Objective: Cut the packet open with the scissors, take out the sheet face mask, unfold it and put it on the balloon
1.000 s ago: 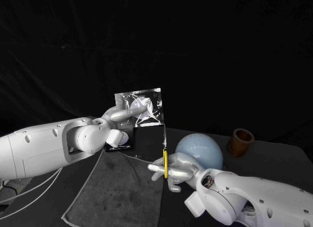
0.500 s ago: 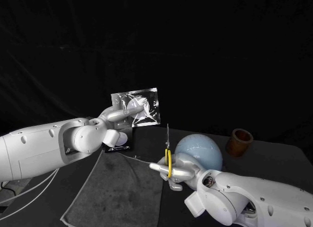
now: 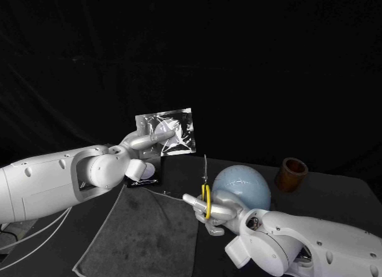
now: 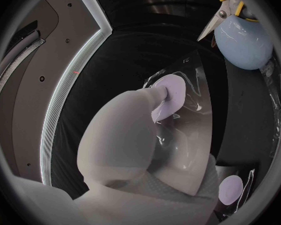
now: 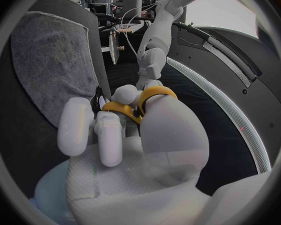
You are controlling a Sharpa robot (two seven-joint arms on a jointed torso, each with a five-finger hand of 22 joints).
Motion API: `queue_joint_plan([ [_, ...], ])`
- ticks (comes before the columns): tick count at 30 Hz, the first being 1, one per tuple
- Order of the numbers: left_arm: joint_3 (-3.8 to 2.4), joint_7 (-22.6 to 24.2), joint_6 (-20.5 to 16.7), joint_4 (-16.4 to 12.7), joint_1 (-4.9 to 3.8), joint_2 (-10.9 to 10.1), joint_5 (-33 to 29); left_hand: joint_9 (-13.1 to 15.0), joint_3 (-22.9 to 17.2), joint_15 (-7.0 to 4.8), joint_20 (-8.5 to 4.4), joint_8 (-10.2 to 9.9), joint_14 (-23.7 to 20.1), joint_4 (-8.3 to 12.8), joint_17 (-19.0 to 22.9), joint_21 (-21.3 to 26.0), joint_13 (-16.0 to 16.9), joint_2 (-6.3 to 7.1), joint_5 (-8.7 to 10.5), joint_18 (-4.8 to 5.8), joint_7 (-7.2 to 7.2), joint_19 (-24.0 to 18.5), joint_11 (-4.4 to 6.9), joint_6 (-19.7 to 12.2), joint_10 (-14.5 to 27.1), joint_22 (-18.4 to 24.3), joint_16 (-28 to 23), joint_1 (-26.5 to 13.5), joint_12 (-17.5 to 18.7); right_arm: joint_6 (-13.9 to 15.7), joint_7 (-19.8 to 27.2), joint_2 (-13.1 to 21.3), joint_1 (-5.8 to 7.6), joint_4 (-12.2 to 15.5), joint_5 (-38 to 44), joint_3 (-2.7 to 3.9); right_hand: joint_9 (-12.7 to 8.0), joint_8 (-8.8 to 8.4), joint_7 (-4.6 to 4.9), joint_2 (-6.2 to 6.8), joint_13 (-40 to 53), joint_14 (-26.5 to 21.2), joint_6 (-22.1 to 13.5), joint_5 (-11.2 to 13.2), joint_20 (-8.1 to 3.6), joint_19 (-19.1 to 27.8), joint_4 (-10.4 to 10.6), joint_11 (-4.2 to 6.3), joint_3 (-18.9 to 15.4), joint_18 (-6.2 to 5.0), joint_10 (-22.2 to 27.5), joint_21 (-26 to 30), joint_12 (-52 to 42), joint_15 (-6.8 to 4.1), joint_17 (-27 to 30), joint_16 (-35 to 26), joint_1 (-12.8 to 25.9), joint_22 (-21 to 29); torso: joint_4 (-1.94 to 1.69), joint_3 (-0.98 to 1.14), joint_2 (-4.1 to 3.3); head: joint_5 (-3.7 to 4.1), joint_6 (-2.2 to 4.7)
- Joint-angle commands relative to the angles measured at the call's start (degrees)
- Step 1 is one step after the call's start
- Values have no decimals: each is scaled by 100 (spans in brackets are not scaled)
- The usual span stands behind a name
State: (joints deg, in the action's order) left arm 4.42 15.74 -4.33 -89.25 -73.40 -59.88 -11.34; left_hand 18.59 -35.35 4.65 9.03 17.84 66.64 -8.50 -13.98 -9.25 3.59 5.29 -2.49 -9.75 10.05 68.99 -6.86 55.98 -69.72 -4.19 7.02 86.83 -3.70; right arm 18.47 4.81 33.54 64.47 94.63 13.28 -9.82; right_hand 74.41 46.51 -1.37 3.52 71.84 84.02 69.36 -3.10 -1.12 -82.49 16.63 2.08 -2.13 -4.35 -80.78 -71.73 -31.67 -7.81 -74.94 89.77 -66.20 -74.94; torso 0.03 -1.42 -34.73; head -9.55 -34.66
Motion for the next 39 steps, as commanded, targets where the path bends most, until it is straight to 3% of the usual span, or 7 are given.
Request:
queue_joint_plan([
  [1, -9, 78, 96, -33, -9, 16, -17, 60, -7, -21, 2, 16, 30, 24, -9, -37, -3, -50, -34, -62, 32, 18, -11, -3, -36, 3, -37, -29, 18, -277, 26, -17, -4, -2, -83, 7, 435, 1188, -66, -40, 1816, 598, -414, 30, 2, -24, -7, 335, -155, 74, -922, 18, -5833, -9, -1506, 23, 82, -1026, -5, -1, -4, -2, -6],
  [2, -9, 74, 95, -39, -9, 16, -17, 60, -7, -21, 2, 16, 30, 24, -9, -37, -3, -50, -34, -62, 32, 18, -11, -3, -36, 3, -37, -29, 18, -305, 65, -21, -4, -12, -115, 8, 323, 903, -54, -60, 1816, 598, -586, 31, 5, -17, -7, 320, -234, 72, -922, 27, -5833, -2, -1506, 23, 78, -1023, -6, -1, -3, 0, -8],
  [5, -10, 63, 96, -46, -12, 22, -17, 60, -7, -21, 2, 16, 30, 24, -9, -37, -3, -50, -34, -62, 32, 18, -11, -3, -36, 3, -37, -29, 18, -444, 144, -37, -3, -48, -165, 12, -379, -663, 86, -153, 1816, 598, -1443, 35, 62, 15, -13, 216, -578, 71, -922, 68, -5833, 76, -1506, 23, 98, -1009, -9, -3, 1, 9, -1],
  [13, -11, 33, 87, -47, -21, 62, -25, 61, -14, -20, 3, 17, 29, 31, -10, -37, -3, -50, -34, -62, 34, 17, -13, -5, -35, 3, -39, -34, 19, -1007, 294, -80, -4, -67, -156, 30, -947, -1737, 401, -334, 1501, 568, -1718, 31, 262, 236, -6, -69, -1339, -5, -705, 493, -5336, 316, -1395, -31, 143, -895, -2, -1, -9, 17, -12],
  [17, -12, 27, 89, -65, -22, 62, -27, 61, -14, -20, 3, 17, 29, 31, -10, -37, -3, -50, -34, -62, 34, 17, -13, -5, -35, 3, -39, -34, 19, -1237, 389, -100, -5, -83, -205, 38, -971, -1820, 434, -399, 1535, 568, -1686, 32, 307, 267, -14, -104, -1463, -14, -724, 534, -5384, 354, -1400, -28, 93, -886, -7, 6, -7, 20, -20],
  [34, -15, 76, 79, -29, -23, 54, -50, 65, -34, -18, 4, 18, 27, 48, -13, -37, -3, -53, -34, -61, 39, 15, -16, -10, -31, 4, -42, -47, 20, -1751, 815, -101, -208, -292, -339, 84, -530, -1344, 319, -731, 1641, 580, -1418, 30, 306, 310, -60, -22, -1916, -24, -779, 505, -5541, 309, -1451, -2, -344, -899, -1, 1, -1, 85, 5],
  [39, -16, 81, 68, -12, -23, 60, -61, 65, -34, -18, 4, 18, 27, 48, -13, -37, -3, -53, -34, -61, 39, 15, -16, -10, -31, 4, -42, -47, 20, -1669, 890, -127, -353, -338, -140, 96, -545, -1488, 354, -899, 617, 391, -1552, 27, 320, 582, -61, -62, -2212, -112, 10, 1006, -3861, 332, -928, -267, -538, -759, -3, 7, -3, 77, -5],
])
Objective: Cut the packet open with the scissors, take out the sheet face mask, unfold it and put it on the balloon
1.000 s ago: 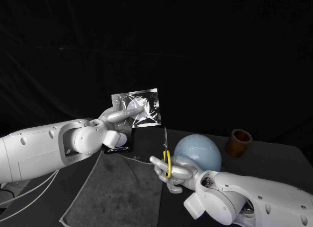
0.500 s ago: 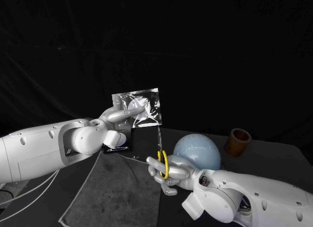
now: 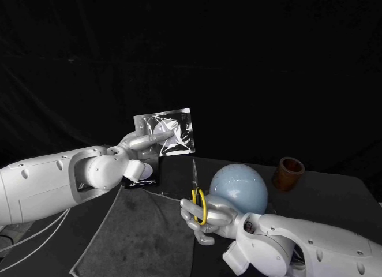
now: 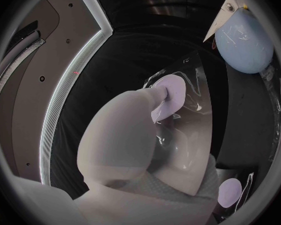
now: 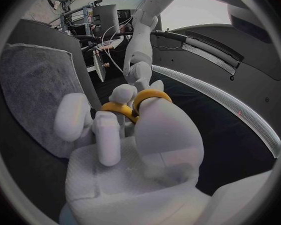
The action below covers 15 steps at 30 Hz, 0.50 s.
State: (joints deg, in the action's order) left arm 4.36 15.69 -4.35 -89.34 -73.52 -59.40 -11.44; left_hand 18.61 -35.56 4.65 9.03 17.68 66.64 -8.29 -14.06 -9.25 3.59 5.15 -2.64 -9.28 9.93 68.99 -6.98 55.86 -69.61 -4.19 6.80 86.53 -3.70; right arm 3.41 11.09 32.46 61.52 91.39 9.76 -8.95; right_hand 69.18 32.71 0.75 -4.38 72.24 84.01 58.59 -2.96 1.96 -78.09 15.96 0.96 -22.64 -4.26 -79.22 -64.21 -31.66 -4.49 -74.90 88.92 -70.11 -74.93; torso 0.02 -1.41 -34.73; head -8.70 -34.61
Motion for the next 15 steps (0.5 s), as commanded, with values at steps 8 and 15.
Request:
queue_joint_plan([
  [8, -10, 56, 50, -5, -12, 10, -55, 63, -13, -18, 3, 34, 27, 26, -5, -37, -3, -39, -19, -109, 51, 16, -4, 2, -43, 4, -21, -17, 20, 162, 346, -63, -188, -74, 516, 35, -409, -1008, 455, -141, -2274, 103, -867, 30, 199, 539, -25, -228, -383, -226, 1366, 990, 292, 253, -188, -605, -266, -566, 2, 5, 0, -6, -9],
  [15, -9, -10, 39, -40, -12, 2, -53, 66, -26, -17, 4, 36, 26, 38, -7, -38, -3, -41, -20, -109, 53, 16, -6, -1, -42, 5, -23, -25, 19, 313, 361, -80, -215, -98, 598, 59, -841, -1906, 834, -54, -3519, -101, -1312, 3, 507, 731, -26, -631, -374, -270, 1945, 1261, 1571, 581, 154, -718, -248, -511, 0, 4, -2, -6, -17],
])
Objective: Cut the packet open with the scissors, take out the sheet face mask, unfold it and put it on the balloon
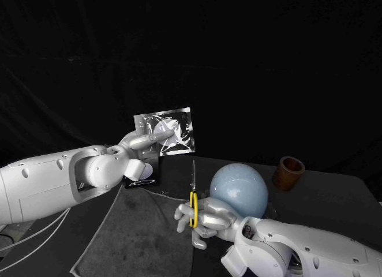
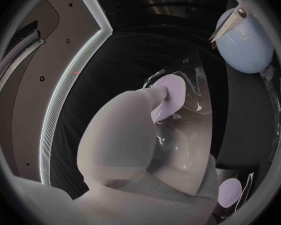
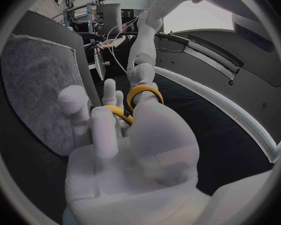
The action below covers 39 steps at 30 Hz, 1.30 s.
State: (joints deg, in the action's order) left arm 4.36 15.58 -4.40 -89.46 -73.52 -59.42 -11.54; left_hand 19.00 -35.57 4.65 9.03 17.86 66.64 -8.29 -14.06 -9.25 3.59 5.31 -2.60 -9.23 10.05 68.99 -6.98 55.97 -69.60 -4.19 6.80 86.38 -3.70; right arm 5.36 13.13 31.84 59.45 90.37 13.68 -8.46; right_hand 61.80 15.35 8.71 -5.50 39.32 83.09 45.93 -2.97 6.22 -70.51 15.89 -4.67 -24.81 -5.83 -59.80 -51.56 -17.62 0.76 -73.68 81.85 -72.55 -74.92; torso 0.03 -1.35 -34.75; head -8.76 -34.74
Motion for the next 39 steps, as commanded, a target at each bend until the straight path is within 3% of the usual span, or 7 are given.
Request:
queue_joint_plan([
  [1, -8, -11, 44, -35, -11, 2, -41, 27, -25, -17, 4, 18, 26, 38, -8, -38, -3, -57, -23, -114, 41, 16, -5, -13, -43, 5, -23, -10, 19, 122, 158, -22, -10, 5, 211, 14, -163, -290, 73, 80, -383, -15, -141, 13, 106, -18, -21, -94, -157, -124, 137, 1, 319, 88, 42, -1, -8, -511, -3, -4, 2, 5, -6],
  [3, -8, -32, 44, -47, -11, -2, -38, 27, -25, -17, 4, 18, 26, 38, -8, -38, -3, -57, -23, -114, 41, 16, -5, -13, -43, 5, -23, -10, 19, 128, 156, -33, -13, 2, 217, 21, -237, -454, 99, 94, -525, -18, -312, 17, 138, -26, -23, -123, -152, -126, 135, -26, 394, 103, 48, 16, -18, -519, -5, -6, 3, 8, -9],
  [7, -8, -54, 42, -61, -11, -4, -25, 27, -25, -17, 4, 18, 26, 38, -8, -38, -3, -57, -23, -114, 41, 16, -5, -13, -43, 5, -23, -10, 19, 112, 144, -59, -17, -16, 227, 34, -294, -558, 122, 99, -663, 7, -382, 18, 161, -76, -24, -141, -147, -115, 174, -124, 476, 122, 6, 59, -32, -545, -12, -8, 3, 14, 1],
  [18, -8, -70, 61, -73, -11, -13, -14, 27, -25, -17, 4, 18, 26, 38, -8, -38, -3, -57, -23, -114, 41, 16, -5, -13, -43, 5, -23, -10, 19, 12, 87, -107, -21, -76, 217, 59, -321, -528, 98, 86, -829, 67, -138, 18, 163, -201, -30, -126, -153, -87, 16, -358, 463, 110, -73, 141, -54, -604, -8, -10, -2, 17, -13],
  [25, -8, -93, 59, -80, -11, -39, -7, 27, -25, -17, 4, 18, 26, 38, -8, -38, -3, -57, -23, -114, 41, 16, -5, -13, -43, 5, -23, -10, 19, 28, 90, -108, -23, -102, 218, 91, -360, -606, 120, 108, -1029, -14, -199, 17, 181, -138, -23, -159, -144, -100, 230, -280, 627, 137, 88, 86, -52, -579, 2, -8, 5, 3, -20],
  [39, -7, -160, 122, -111, -11, -44, 26, 32, -42, -17, 4, 21, 26, 59, -12, -40, -3, -55, -23, -114, 45, 15, -7, -16, -41, 5, -25, -24, 19, 78, 85, -169, -26, -199, 239, 154, -362, -606, 128, 97, -1068, -22, -179, 17, 187, -156, -22, -172, -136, -92, 256, -322, 649, 146, 99, 86, -59, -590, -2, -8, 4, 7, -8],
])
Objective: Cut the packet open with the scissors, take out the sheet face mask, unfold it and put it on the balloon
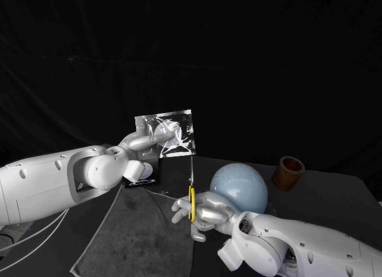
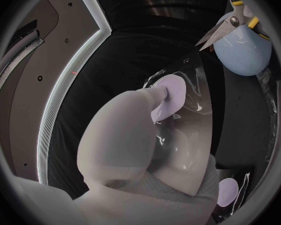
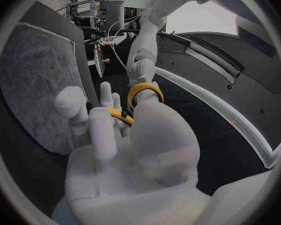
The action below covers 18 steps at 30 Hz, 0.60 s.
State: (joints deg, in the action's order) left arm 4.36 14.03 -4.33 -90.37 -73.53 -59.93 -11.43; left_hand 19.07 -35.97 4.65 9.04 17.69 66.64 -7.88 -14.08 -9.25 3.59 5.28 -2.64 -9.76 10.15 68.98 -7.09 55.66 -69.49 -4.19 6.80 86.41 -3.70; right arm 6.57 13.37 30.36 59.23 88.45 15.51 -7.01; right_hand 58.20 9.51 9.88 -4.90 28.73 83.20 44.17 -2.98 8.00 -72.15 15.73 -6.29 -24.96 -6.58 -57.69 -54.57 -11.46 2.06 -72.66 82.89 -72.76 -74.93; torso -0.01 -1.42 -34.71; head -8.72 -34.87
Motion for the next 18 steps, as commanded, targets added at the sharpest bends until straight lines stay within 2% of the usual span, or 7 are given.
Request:
queue_joint_plan([
  [1, -8, -8, 117, -21, -11, 9, 19, 25, -1, -17, 3, 38, 27, 18, -10, -40, -3, -52, -19, -60, 35, 16, 4, 15, -52, 5, -25, -27, 19, -42, 61, -28, -4, -14, 56, 11, -3, -23, 13, 34, -14, -36, -2, 18, 10, 10, -7, -11, -120, -18, 50, -19, 36, 17, 4, -20, -40, -588, 2, -2, -1, 3, 4],
  [18, -7, -65, 165, -48, -11, 0, 76, 29, -11, -17, 3, 41, 28, 30, -12, -41, -3, -52, -19, -60, 37, 16, 3, 14, -53, 5, -26, -36, 18, 28, 71, -97, -5, -83, 65, 67, -6, -19, 30, 9, -71, -48, 36, 18, 23, 8, -17, -31, -112, -16, 91, -34, 64, 34, 27, -21, -69, -591, 1, 0, -1, -5, 7],
])
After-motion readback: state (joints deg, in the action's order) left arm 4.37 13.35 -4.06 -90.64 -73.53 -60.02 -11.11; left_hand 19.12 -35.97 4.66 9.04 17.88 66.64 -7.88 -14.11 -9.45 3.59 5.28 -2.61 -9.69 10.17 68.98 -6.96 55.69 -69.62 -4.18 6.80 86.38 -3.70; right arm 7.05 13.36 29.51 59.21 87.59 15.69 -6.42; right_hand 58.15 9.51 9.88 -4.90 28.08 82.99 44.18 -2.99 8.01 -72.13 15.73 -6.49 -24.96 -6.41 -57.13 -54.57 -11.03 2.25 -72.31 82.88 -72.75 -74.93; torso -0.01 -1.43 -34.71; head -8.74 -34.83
